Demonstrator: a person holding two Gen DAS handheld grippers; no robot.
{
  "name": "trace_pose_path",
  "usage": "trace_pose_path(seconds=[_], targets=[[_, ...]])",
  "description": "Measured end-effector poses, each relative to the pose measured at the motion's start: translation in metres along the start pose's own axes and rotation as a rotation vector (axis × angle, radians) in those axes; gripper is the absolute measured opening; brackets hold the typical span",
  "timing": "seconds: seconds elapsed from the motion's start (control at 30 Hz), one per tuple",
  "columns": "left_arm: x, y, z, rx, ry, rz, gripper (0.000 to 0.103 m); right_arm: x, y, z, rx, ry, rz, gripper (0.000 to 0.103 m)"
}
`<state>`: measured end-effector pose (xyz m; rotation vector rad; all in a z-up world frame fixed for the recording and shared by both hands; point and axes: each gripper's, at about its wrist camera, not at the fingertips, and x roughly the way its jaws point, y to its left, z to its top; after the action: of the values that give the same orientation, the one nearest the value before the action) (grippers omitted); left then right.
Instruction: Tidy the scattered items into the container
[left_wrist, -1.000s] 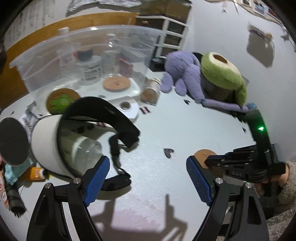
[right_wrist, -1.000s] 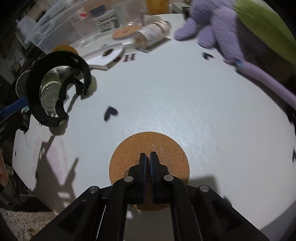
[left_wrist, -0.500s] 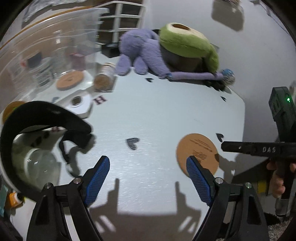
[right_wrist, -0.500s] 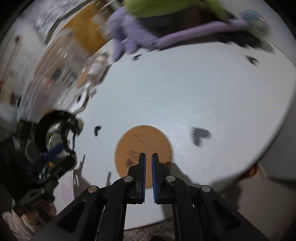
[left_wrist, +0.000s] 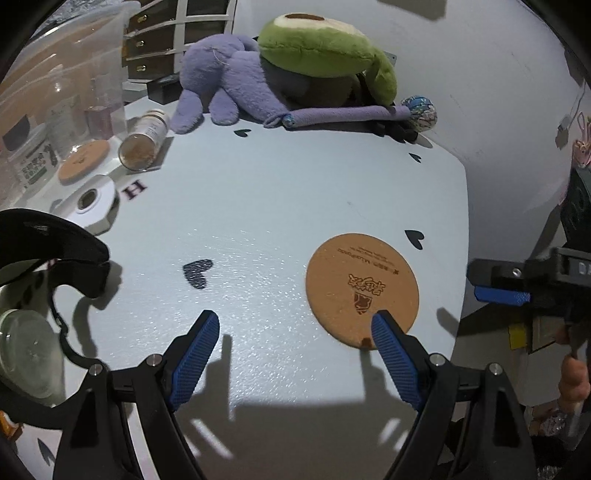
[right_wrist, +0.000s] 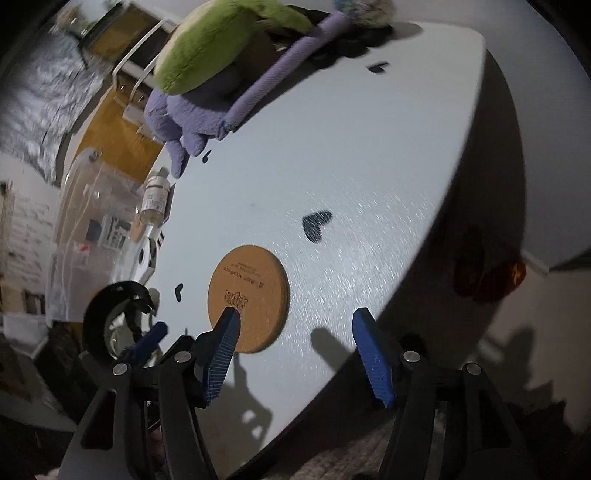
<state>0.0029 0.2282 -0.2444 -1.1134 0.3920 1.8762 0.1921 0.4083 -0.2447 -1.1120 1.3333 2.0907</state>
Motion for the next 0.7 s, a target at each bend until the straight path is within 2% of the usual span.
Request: trace_pose_path(seconds=[0.07, 0.13, 0.23, 0.4, 0.53, 0.7], targets=[[0.006, -0.001, 0.001, 0.003, 0.009, -0.008, 0.084, -0.002, -0.005, -0.003, 0.035, 0.000, 0.005, 0.063], [0.013, -0.004, 0.001, 0.018, 0.021, -0.014, 0.074, -0.004, -0.012, -0.006, 0.068, -0.006, 0.001, 0.063], [0.024, -0.010, -0.001, 0.051, 0.035, -0.010, 0.072, -0.007, -0.022, -0.009, 0.124, -0.013, 0.009, 0.063], [0.030, -0.021, -0.001, 0.118, 0.003, 0.001, 0.072, -0.010, -0.032, -0.015, 0.193, -0.021, 0.016, 0.063], [0.028, -0.025, -0.003, 0.138, -0.014, -0.013, 0.061, -0.010, -0.036, -0.018, 0.233, -0.024, 0.023, 0.063], [0.028, -0.025, -0.003, 0.130, -0.014, -0.031, 0.058, -0.006, -0.036, -0.020, 0.278, -0.026, 0.067, 0.063]])
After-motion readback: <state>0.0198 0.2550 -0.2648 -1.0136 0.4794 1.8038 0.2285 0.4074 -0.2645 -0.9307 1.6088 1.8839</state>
